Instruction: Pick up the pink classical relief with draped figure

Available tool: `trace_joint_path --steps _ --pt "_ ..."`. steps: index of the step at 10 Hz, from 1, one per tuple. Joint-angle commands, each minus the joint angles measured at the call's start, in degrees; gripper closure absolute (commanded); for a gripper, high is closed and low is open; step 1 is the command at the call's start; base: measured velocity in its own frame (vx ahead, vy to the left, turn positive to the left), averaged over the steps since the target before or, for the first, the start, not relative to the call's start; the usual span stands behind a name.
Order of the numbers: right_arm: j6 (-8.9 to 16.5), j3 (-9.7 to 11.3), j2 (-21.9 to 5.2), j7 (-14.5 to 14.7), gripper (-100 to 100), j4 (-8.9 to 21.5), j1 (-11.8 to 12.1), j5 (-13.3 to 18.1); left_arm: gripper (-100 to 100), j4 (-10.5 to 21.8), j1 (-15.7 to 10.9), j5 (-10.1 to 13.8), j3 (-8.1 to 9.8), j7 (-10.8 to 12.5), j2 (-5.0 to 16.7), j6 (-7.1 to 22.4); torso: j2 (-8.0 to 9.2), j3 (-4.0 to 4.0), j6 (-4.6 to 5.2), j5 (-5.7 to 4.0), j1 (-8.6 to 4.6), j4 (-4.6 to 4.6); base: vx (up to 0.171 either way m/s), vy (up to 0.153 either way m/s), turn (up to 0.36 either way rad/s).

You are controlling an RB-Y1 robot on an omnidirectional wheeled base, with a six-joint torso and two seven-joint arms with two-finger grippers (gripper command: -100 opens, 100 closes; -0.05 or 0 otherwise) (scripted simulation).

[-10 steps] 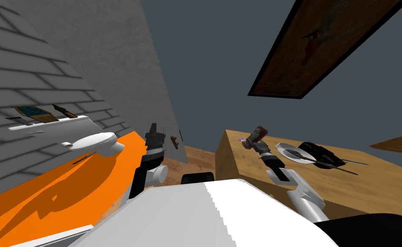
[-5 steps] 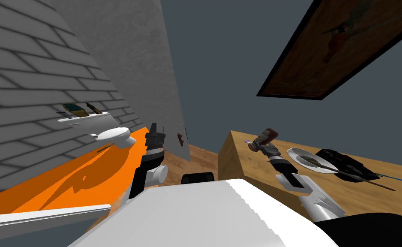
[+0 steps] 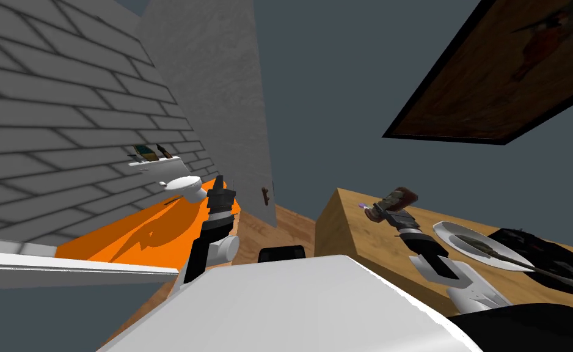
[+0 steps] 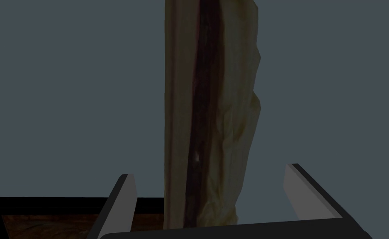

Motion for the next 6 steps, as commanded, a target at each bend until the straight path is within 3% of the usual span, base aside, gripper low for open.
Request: trace_joint_path --steps 1,2,3,4,5,6 --pt "-0.2 -0.1 0.3 0.5 -100 1.7 -0.1 -0.2 0 0.0 0.0 0.0 0.0 0.0 0.0 0.0 0.0 0.0 0.0 0.0 0.0 0.0 -0.017 0.022 -0.036" --pt "-2.0 -1.7 -1.5 1.4 -100 4.1 0.0 -2.5 0 0.0 0.0 0.0 0.0 0.0 0.0 0.0 -0.05 -0.03 0.01 -0.04 -0.1 -0.01 -0.035 0.051 0.279" --pt "-2.0 -1.7 -1.5 1.4 -100 6.0 0.0 -2.5 0 0.0 0.0 0.0 -0.01 0.0 0.0 0.0 -0.05 -0.03 -0.09 -0.01 -0.04 -0.01 -0.03 0.044 0.202" --pt "-2.0 -1.7 -1.5 1.4 -100 6.0 0.0 -2.5 0 0.0 0.0 0.0 0.0 0.0 0.0 0.0 -0.05 -0.03 -0.02 -0.01 -0.05 -0.01 -0.01 0.018 -0.026" --pt "-3.7 -3.2 -3.3 2.3 -100 7.8 0.1 -4.7 0 0.0 0.0 0.0 0.01 0.0 0.0 0.0 -0.08 -0.04 0.02 -0.03 -0.13 -0.02 -0.033 0.052 0.3" --pt "-3.7 -3.2 -3.3 2.3 -100 8.6 0.1 -4.7 0 0.0 0.0 0.0 -0.01 0.0 0.0 0.0 -0.05 -0.03 -0.09 -0.01 -0.03 -0.01 -0.033 0.053 0.178"
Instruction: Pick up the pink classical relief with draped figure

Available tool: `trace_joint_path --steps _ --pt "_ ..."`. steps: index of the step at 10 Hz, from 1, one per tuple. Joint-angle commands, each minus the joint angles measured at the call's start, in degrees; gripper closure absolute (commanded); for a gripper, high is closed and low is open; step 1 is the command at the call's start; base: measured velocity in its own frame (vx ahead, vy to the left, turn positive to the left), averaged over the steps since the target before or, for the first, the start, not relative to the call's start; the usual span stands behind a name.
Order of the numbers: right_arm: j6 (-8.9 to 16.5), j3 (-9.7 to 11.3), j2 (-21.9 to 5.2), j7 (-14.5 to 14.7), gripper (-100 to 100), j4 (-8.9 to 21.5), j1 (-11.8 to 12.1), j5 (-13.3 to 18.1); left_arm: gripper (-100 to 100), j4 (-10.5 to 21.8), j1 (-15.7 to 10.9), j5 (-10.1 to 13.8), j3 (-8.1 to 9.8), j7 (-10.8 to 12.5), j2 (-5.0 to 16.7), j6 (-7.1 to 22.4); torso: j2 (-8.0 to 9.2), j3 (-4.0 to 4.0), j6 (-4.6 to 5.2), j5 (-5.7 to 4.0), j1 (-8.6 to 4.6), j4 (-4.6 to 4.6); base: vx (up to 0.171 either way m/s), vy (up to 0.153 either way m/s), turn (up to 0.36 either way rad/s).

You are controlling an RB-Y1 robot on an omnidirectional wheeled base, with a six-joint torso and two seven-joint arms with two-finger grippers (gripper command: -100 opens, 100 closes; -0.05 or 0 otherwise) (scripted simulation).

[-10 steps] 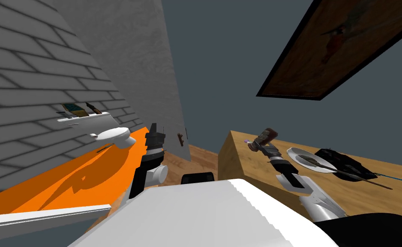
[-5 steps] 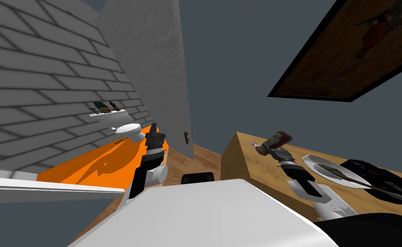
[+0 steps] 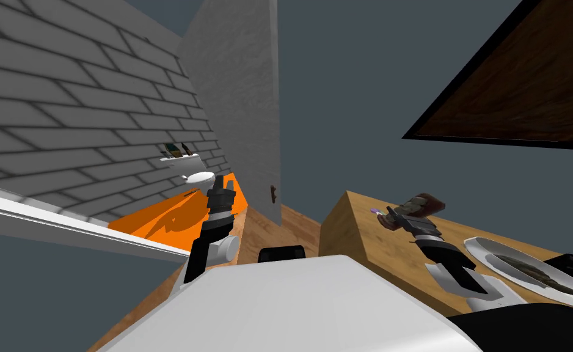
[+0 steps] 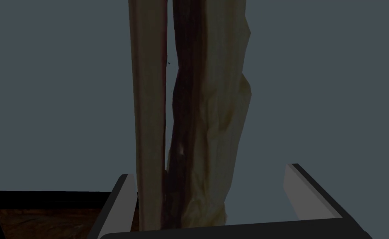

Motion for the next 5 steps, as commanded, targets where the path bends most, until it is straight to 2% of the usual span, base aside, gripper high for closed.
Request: trace_joint_path --steps 1,2,3,4,5 --pt "-0.6 -0.3 -0.6 0.0 -100 2.9 0.0 -0.4 0 0.0 0.0 0.0 0.0 0.0 0.0 0.0 0.0 0.0 0.0 0.0 0.0 0.0 -0.011 0.027 -0.033" --pt "-0.6 -0.3 -0.6 0.0 -100 2.9 0.0 -0.4 0 0.0 0.0 0.0 0.01 0.0 0.0 0.0 -0.02 -0.01 0.04 -0.02 -0.08 0.0 0.0 0.006 -0.042" --pt "-2.4 -1.8 -2.4 0.9 -100 4.9 0.2 -2.6 0 0.0 0.0 0.0 0.01 0.0 0.0 0.0 -0.06 -0.03 0.02 -0.04 -0.16 -0.01 -0.026 0.044 0.351" --pt "-2.4 -1.8 -2.4 0.9 -100 7.2 0.2 -2.6 0 0.0 0.0 0.0 -0.01 0.0 0.0 0.0 -0.05 -0.03 -0.1 -0.01 -0.06 -0.01 -0.025 0.045 0.169" --pt "-4.1 -3.3 -4.2 1.8 -100 8.9 0.3 -4.9 0 0.0 0.0 0.0 0.0 0.0 0.0 0.0 -0.02 -0.01 0.02 -0.01 -0.04 -0.01 -0.025 0.076 0.235"
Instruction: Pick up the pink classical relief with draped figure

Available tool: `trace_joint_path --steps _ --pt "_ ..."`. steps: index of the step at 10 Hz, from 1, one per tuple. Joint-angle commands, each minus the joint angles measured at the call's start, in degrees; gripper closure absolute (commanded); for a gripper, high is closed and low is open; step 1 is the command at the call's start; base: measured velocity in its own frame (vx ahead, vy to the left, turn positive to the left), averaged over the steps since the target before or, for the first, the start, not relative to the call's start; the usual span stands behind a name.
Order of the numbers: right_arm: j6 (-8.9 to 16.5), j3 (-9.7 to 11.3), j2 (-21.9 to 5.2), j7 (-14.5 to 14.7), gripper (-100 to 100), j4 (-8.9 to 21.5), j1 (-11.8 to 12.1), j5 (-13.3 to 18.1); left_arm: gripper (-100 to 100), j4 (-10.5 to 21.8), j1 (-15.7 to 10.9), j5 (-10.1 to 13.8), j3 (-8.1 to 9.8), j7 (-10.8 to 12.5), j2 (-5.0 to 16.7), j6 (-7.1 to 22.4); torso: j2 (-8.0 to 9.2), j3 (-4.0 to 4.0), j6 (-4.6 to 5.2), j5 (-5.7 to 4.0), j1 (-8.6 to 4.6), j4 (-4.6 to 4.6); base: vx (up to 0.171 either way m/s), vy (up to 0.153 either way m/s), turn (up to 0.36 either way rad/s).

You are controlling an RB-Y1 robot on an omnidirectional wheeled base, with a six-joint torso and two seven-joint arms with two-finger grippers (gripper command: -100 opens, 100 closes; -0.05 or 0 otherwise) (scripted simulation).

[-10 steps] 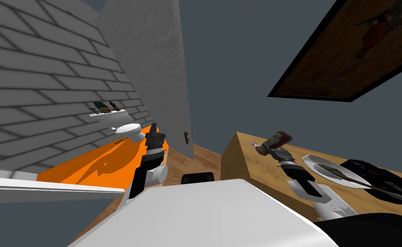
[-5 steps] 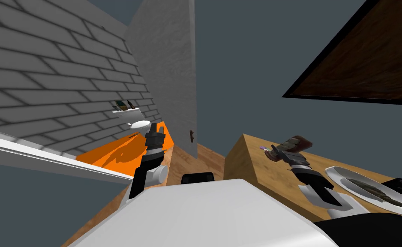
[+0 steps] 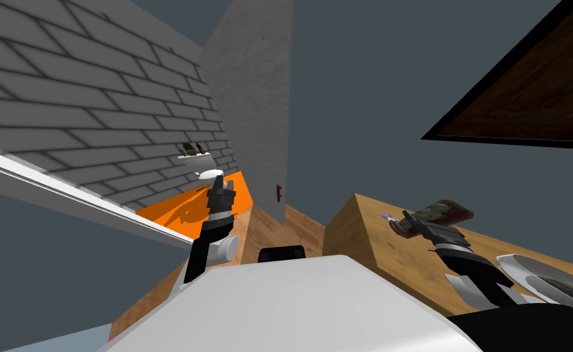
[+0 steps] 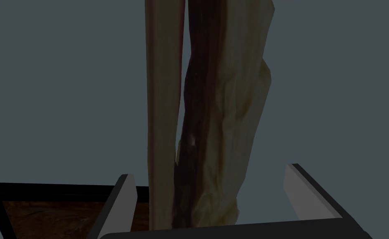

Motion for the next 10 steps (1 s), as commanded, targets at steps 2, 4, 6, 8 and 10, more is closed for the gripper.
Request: trace_joint_path --steps 2,4,6,8,10 --pt "-0.2 -0.4 -0.8 0.3 -100 1.6 0.0 -0.8 0 0.0 0.0 0.0 0.01 0.0 0.0 0.0 0.0 0.0 0.03 0.01 -0.03 0.0 -0.019 0.037 0.069" --pt "0.0 -0.5 -0.9 0.3 100 1.7 0.0 -0.8 0 0.0 0.0 0.0 0.02 0.0 0.0 0.0 -0.08 -0.05 -0.01 -0.07 -0.17 -0.02 -0.001 0.001 -0.005" --pt "-0.1 -0.5 -0.9 0.2 100 1.7 0.0 -0.8 0 0.0 0.0 0.0 0.01 0.0 0.0 0.0 -0.12 -0.08 0.02 -0.05 -0.19 -0.04 0.0 0.0 0.0" --pt "-0.1 -0.5 -0.9 0.3 0 1.7 0.0 -0.8 0 0.0 0.0 0.0 0.01 0.0 0.0 0.0 -0.11 -0.06 0.02 -0.05 -0.21 -0.03 0.0 0.0 0.0" --pt "3.2 2.3 2.8 -1.4 100 -3.7 0.1 3.1 0 0.0 0.0 0.0 0.02 0.0 0.0 0.0 -0.09 -0.08 0.26 -0.24 -0.38 -0.09 0.036 -0.084 -0.324"
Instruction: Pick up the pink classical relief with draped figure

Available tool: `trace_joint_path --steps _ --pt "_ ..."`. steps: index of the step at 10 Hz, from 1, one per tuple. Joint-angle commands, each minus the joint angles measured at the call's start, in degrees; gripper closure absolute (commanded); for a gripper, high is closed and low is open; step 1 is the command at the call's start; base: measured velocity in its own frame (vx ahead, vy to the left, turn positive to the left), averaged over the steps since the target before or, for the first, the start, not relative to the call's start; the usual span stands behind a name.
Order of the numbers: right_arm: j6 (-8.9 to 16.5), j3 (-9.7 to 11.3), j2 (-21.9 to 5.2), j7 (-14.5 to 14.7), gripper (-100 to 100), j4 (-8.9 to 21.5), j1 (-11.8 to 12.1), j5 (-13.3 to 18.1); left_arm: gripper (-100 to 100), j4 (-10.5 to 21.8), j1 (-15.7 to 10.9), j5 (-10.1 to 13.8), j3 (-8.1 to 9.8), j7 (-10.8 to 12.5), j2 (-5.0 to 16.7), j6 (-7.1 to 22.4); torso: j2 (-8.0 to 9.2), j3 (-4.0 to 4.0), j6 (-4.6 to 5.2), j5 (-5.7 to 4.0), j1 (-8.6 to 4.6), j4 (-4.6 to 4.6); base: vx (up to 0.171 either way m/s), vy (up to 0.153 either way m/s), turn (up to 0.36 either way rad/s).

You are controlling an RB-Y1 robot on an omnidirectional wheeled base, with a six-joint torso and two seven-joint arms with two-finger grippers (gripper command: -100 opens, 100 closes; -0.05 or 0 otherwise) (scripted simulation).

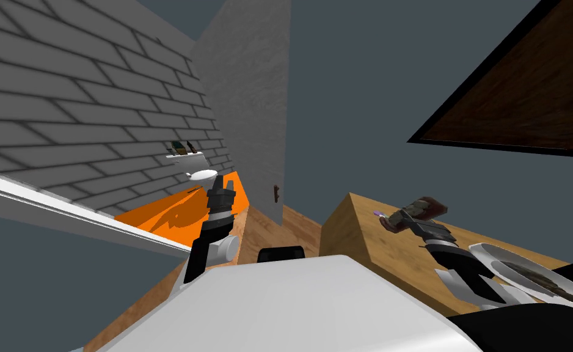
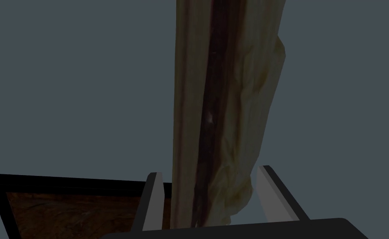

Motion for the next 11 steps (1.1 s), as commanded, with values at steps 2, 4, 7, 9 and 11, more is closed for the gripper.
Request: trace_joint_path --steps 2,4,7,9,11 --pt "1.9 2.5 3.0 -1.4 100 -4.6 0.0 3.8 0 0.0 0.0 0.0 0.0 0.0 0.0 0.0 0.05 0.0 0.02 -0.15 -0.24 -0.04 0.045 -0.082 -0.255" --pt "1.9 2.5 3.0 -1.4 100 -6.4 0.0 3.8 0 0.0 0.0 0.0 -0.01 0.0 0.0 0.0 0.11 -0.07 0.2 -0.73 -0.63 -0.25 0.024 -0.036 -0.097" --pt "5.5 5.5 6.7 -3.3 100 -12.1 -0.2 8.3 0 0.0 0.0 0.0 -0.01 0.0 0.0 0.0 0.18 -0.11 0.31 -1.09 -0.9 -0.4 0.034 -0.054 -0.233" --pt "5.5 5.5 6.7 -3.3 100 -15.2 -0.2 8.3 0 0.0 0.0 0.0 -0.01 0.0 0.0 0.0 0.16 -0.18 0.41 -1.34 -1.24 -0.5 0.027 -0.036 -0.086" --pt "7.2 7.0 8.5 -4.2 100 -18.6 -0.3 10.5 0 0.0 0.0 0.0 -0.01 0.0 0.0 0.0 0.18 -0.19 0.48 -1.43 -1.26 -0.56 0.037 -0.05 -0.205"
